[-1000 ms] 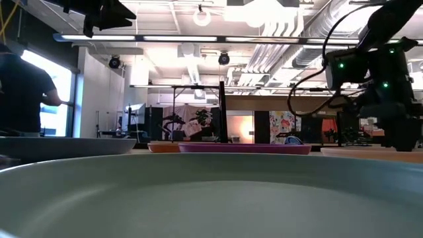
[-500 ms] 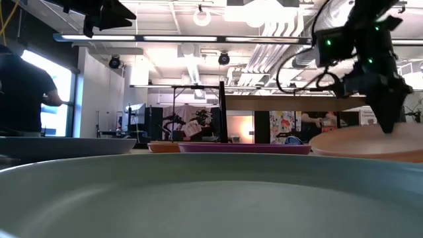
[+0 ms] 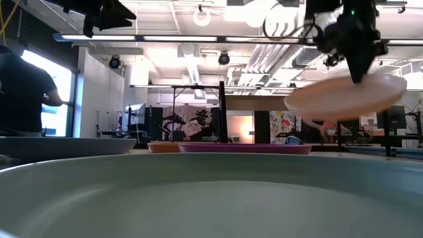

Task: Place and stack plates onto a shelf
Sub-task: Put the light orange plate on the shelf

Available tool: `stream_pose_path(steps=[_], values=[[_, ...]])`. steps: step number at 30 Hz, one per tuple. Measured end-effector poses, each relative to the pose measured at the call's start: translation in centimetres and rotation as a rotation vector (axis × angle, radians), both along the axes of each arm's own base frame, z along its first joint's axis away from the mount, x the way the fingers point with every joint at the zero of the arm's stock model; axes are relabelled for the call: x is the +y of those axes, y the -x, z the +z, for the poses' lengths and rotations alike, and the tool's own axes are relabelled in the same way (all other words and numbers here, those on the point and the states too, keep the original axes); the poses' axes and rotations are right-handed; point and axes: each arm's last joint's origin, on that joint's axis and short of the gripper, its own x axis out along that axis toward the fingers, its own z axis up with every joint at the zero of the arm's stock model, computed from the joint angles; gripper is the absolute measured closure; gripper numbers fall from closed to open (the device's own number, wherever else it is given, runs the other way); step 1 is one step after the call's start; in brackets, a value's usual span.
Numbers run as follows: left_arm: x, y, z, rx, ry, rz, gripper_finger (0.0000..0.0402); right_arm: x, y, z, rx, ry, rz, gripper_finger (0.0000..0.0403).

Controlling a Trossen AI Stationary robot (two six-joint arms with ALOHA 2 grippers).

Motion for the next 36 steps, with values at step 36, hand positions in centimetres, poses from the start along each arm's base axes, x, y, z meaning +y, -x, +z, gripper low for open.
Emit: stream_pose_path(steps=[36], values=[[0.0, 0.0, -0.6, 0.056, 0.020, -0.001, 0.0284, -11.1, 8.5, 6.7, -0.077, 0.307, -0.537, 0.0403]])
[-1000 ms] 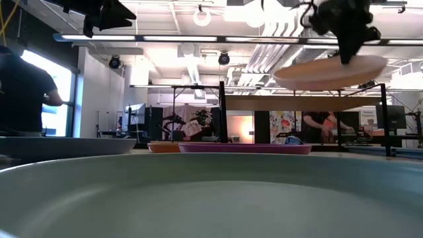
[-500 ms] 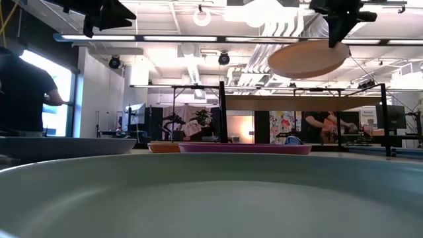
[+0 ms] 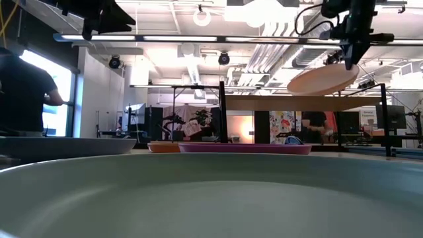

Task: Place and stack plates onto a shelf
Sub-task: Put the light orange plate on the shelf

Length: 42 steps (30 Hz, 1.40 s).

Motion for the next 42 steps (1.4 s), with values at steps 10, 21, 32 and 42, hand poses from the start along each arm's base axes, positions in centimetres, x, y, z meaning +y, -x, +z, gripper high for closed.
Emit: stream_pose_path(steps=[10, 21, 32, 42], values=[[0.0, 0.0, 0.0, 0.000, -0.001, 0.000, 0.0284, -0.6, -0.1, -2.0, 0.007, -0.006, -0.111, 0.0403], [0.0, 0.0, 0.0, 0.000, -0.001, 0.000, 0.0284, -1.2, -0.2, -5.5, 0.033, -0.014, -0.230, 0.0403], [0.0, 0.0, 0.0, -0.001, -0.001, 0.000, 0.0284, -1.6, -0.3, -5.6, 0.050, 0.050, -0.264, 0.0403], [0.0, 0.0, 0.0, 0.000, 0.000, 0.000, 0.0284, -1.6, -0.2, -5.6, 0.060, 0.047, -0.264, 0.0401]])
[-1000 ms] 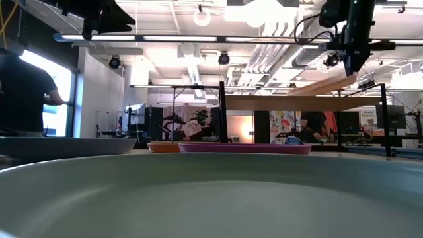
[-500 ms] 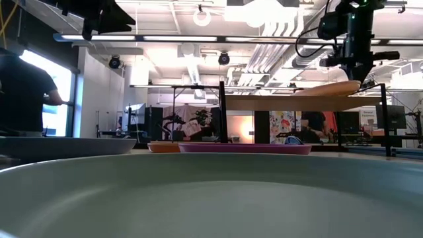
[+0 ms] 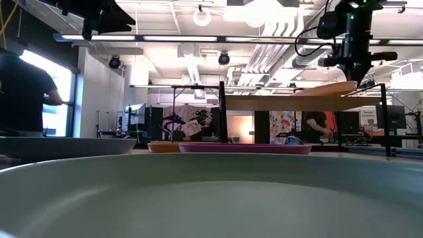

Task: Place and stack plates onto a shelf
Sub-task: Put the light orange plate on the shelf, then put the blue plate on the shelf

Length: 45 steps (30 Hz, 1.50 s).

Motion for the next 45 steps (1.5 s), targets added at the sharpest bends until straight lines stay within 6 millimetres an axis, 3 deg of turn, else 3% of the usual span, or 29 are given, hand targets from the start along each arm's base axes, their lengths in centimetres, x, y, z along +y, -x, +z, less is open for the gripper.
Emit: stream_pose_path(steps=[14, 20, 28, 40, 45], values=[[0.0, 0.0, -0.1, 0.011, 0.004, 0.000, 0.0284, 0.2, 0.0, 0.1, -0.014, 0.000, 0.006, 0.0313], [-0.1, 0.2, -1.5, 0.133, 0.072, -0.001, 0.0284, 1.1, 0.0, 1.0, -0.174, -0.007, 0.074, 0.0311], [-0.3, -0.5, -3.4, 0.232, 0.260, -0.116, 0.0284, 3.1, 0.0, 2.8, -0.492, -0.027, 0.294, 0.0311], [0.6, -4.1, -1.5, -0.125, 0.355, -0.265, 0.0284, 5.8, -1.5, 5.5, -0.697, 0.131, 0.513, 0.0311], [0.7, -4.6, 0.1, -0.161, 0.456, -0.268, 0.0284, 5.9, -2.3, 6.0, -0.726, 0.180, 0.580, 0.0311]])
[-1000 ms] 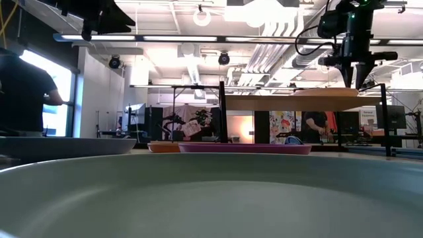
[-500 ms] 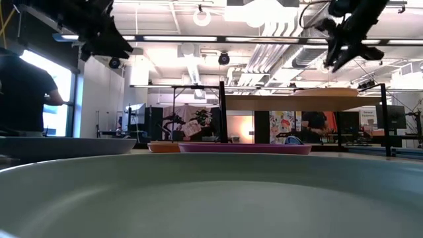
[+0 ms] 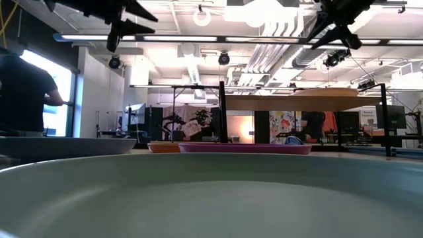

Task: Place and stack plates onto a shelf
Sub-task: Put the blue plate on the shelf

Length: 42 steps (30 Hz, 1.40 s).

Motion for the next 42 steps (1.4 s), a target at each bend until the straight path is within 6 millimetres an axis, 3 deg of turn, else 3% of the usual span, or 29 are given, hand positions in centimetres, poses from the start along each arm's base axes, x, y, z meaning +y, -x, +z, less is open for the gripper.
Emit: stream_pose_path(steps=[9, 15, 22, 28, 34, 42], values=[[0.0, -0.4, 4.6, 0.046, 0.125, -0.021, 0.0284, 0.0, -0.3, 0.2, -0.004, 0.042, 0.031, 0.0311], [-1.0, -1.0, 5.5, 0.220, 0.314, -0.070, 0.0284, 0.0, -0.3, 0.2, 0.016, 0.079, 0.055, 0.0311], [-3.0, -3.8, 2.6, 0.455, 0.515, -0.126, 0.0284, 0.0, -0.3, 0.2, 0.033, 0.113, 0.081, 0.0311], [-3.9, -5.9, -0.2, 0.677, 0.477, -0.174, 0.0284, 0.0, -0.2, 0.2, 0.049, 0.144, 0.105, 0.0311], [-3.8, -6.1, -2.3, 0.931, 0.294, -0.298, 0.0284, 0.1, -0.2, 0.0, 0.073, 0.158, 0.129, 0.0311], [-3.3, -6.9, -4.3, 1.180, -0.090, -0.516, 0.0284, 0.2, -0.1, -0.2, 0.093, 0.144, 0.137, 0.0311]])
